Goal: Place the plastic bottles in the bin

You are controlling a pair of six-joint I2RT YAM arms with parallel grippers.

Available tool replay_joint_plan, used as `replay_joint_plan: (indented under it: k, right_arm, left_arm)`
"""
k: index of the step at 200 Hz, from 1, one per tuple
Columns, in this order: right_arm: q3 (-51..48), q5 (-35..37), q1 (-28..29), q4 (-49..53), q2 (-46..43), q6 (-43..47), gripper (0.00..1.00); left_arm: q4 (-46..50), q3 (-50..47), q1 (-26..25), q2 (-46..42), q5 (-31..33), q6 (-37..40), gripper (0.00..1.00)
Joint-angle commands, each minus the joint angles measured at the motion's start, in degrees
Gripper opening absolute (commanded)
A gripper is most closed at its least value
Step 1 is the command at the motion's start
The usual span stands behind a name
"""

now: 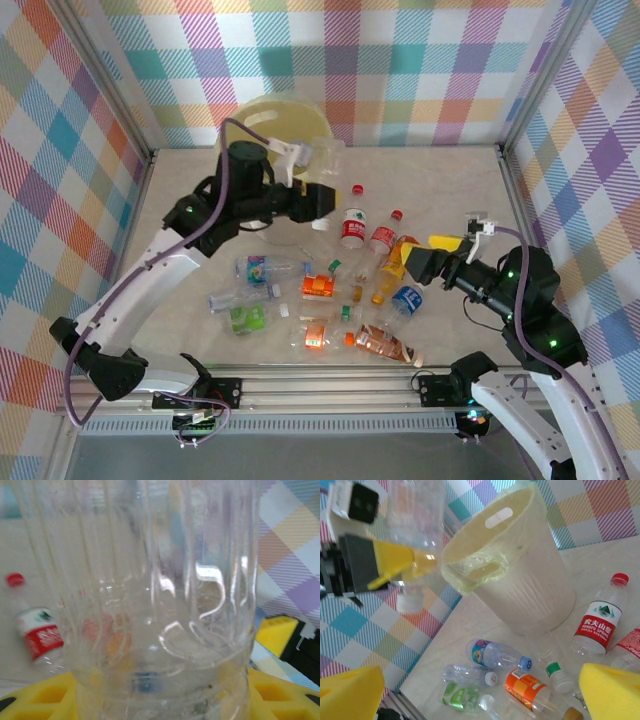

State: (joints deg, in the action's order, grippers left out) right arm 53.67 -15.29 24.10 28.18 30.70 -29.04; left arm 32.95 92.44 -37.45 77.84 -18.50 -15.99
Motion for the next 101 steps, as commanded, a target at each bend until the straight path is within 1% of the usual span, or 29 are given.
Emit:
replay_joint_plan:
  k: [1, 22, 61, 101]
  right_arm:
    - [-0.04, -2.84, 0.25, 0.09, 0.12, 2.55, 1.0]
    - [-0.73, -4.31, 0.25, -0.95, 0.19, 1.63, 1.0]
    - [-1.66, -6.8, 0.25, -1.16, 0.28, 0.48, 1.0]
    - [-1.91, -10.02, 0.25, -1.13, 0.23, 0.85, 1.0]
  left_arm:
    - [7.81, 6.2, 2.5, 2.18, 4.62, 6.9, 0.55]
    - [11.29, 12.45, 5.83, 6.41, 6.01, 9.09, 0.55]
    - [14.49, 23.13, 11.16, 14.83, 8.75, 12.99, 0.55]
    - [19.51, 35.67, 13.94, 26.46, 16.6, 18.71, 0.54]
